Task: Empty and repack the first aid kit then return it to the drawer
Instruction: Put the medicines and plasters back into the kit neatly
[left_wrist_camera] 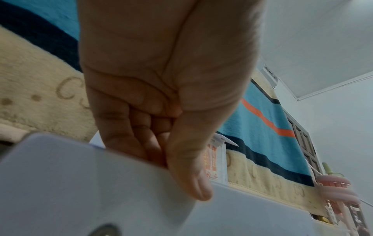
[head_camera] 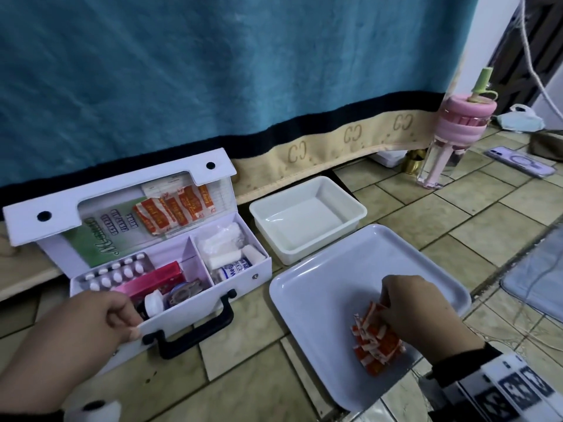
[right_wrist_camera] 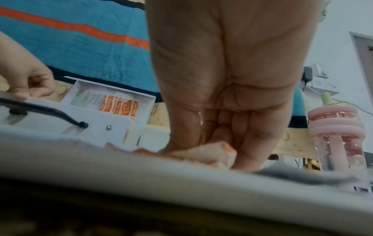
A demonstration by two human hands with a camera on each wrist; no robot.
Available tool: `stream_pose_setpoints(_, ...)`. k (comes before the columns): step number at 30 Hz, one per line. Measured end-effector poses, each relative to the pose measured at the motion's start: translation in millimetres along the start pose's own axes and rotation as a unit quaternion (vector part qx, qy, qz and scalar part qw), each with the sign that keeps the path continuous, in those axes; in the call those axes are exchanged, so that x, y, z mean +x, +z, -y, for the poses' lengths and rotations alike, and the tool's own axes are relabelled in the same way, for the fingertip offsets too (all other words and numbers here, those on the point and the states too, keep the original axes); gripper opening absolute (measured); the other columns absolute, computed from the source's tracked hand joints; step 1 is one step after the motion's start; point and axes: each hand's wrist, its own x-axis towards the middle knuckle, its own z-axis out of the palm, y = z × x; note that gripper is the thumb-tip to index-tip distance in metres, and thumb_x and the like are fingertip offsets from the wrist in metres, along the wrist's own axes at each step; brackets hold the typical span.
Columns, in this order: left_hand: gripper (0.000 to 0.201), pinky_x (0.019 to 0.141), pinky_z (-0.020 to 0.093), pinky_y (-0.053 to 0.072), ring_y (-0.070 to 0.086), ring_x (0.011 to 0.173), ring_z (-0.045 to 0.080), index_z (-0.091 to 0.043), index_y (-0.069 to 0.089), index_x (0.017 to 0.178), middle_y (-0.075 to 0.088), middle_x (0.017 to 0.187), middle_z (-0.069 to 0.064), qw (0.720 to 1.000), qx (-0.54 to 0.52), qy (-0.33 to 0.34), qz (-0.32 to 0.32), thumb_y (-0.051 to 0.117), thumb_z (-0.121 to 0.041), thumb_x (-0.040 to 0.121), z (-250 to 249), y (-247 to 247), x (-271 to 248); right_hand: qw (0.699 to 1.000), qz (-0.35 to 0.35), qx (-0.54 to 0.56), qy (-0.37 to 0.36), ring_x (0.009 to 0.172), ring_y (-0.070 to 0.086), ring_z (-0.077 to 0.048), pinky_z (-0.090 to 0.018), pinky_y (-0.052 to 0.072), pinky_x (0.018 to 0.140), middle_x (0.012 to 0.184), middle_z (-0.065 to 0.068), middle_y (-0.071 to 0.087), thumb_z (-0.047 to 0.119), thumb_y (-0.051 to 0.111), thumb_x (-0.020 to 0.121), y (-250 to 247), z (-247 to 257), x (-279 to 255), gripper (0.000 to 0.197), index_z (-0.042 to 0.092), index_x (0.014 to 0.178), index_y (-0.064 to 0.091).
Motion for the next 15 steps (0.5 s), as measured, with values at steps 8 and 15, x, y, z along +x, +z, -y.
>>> stream_pose_setpoints(8,0.038,0.062,0.028,0.052,0.061,0.055,0.008,-0.046,0.063,0.058,0.062,0.051,-0.022,1.0,0.016,0.001,-0.019,0.083,-0.013,0.064,-10.6,-2.3,-7.6,0.983,-0.002,0.162,-0.083,0.076,0.061,0.0,-0.019,0.05,0.071,0.076,0.014,0.068,0.022,0.07,0.081,-36.3,4.7,-0.4,0.023,0.035,0.066,0.058)
stream_pose_setpoints(15,0.024,0.052,0.02,0.039,0.058,0.056,-0.002,-0.028,0.064,0.056,0.062,0.052,-0.028,1.0,0.013,-0.014,-0.008,0.072,-0.015,0.075,-11.4,-5.3,-3.9,0.912,-0.014,0.383,-0.144,0.048,0.056,-0.006,-0.026,0.048,0.056,0.062,-0.004,0.07,0.007,0.072,0.078,-70.1,52.7,24.1,0.016,0.021,0.071,0.069)
